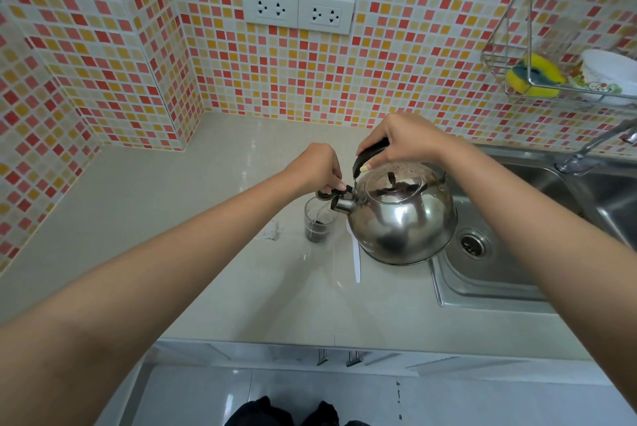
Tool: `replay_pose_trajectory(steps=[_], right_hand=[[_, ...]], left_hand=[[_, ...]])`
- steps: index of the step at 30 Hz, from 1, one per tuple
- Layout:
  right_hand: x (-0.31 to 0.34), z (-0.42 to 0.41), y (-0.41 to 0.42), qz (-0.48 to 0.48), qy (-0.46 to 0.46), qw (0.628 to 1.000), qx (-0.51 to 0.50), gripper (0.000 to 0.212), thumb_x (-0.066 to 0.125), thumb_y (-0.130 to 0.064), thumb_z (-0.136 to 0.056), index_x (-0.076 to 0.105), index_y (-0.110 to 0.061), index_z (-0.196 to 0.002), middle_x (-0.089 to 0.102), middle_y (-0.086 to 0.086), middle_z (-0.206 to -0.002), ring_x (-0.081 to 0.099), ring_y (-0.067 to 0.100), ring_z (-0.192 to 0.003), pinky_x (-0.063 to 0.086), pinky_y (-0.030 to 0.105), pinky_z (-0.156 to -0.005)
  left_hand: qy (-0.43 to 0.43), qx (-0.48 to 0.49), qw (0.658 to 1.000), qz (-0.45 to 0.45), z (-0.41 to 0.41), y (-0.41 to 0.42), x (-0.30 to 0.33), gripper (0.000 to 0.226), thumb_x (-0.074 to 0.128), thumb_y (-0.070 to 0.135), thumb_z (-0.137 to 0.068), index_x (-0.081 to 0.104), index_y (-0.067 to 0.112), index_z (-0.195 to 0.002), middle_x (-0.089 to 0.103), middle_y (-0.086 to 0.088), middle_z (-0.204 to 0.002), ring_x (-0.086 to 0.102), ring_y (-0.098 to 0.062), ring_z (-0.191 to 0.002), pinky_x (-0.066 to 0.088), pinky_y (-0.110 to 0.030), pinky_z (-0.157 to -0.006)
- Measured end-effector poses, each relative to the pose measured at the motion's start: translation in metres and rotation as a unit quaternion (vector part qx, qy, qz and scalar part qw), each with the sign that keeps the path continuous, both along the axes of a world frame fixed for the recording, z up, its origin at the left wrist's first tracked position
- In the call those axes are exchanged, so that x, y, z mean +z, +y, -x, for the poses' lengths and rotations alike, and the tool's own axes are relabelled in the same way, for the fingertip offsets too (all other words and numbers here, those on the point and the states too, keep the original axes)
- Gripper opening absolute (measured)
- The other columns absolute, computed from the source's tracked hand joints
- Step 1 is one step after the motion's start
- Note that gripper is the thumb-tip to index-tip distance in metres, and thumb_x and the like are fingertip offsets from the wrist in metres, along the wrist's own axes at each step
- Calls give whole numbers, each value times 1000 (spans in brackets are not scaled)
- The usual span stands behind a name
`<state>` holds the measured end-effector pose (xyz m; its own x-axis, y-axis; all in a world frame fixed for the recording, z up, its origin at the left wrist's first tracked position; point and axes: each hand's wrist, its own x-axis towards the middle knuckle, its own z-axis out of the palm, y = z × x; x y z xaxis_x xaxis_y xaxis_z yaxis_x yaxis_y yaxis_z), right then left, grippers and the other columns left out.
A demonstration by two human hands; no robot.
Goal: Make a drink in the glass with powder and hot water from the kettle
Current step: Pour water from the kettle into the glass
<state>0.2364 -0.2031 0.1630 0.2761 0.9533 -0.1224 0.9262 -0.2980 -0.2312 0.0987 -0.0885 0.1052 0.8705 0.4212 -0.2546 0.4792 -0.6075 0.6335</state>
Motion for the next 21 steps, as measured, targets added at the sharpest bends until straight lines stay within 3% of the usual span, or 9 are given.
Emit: replay_pose_trajectory(steps=[7,11,14,18,21], right_hand=[[-1,-3,3,8,0,1000,0,32,79,-36,-71,73,-33,-102,75,-15,-98,62,5,-80,54,35,-74],[-1,-3,2,4,1,1000,3,31,79,-35,-71,74,-33,-101,75,-15,-95,61,4,-77,52,33,-72],[-1,-4,2,4,3,1000,3,31,79,-35,-71,74,-33,-101,75,-14,-96,62,5,-79,53,35,-73],[-1,-5,2,4,7,1000,3,31,79,-35,-71,74,-33,-101,75,-14,-96,63,6,-79,53,34,-74],[-1,-4,2,8,6,1000,6,31,79,-35,-71,74,-33,-102,75,-13,-97,64,7,-81,55,36,-75]], left_hand=[[3,-5,1000,-3,-1,0,-1,28,75,15,-80,73,-1,-102,75,-21,-89,65,-21,-70,54,-32,-79],[2,-6,1000,-4,-2,1,-2,28,74,15,-80,73,-2,-102,74,-21,-89,64,-20,-69,50,-24,-67],[4,-7,1000,-6,-4,1,-1,28,74,15,-80,73,-2,-102,74,-20,-88,64,-19,-67,50,-25,-69],[5,-7,1000,-9,-4,1,-1,27,75,16,-80,74,-1,-101,72,-17,-81,60,-14,-57,42,-18,-54],[8,-5,1000,-9,-4,1,-2,27,75,15,-80,74,-1,-101,72,-16,-79,61,-16,-60,45,-17,-55]])
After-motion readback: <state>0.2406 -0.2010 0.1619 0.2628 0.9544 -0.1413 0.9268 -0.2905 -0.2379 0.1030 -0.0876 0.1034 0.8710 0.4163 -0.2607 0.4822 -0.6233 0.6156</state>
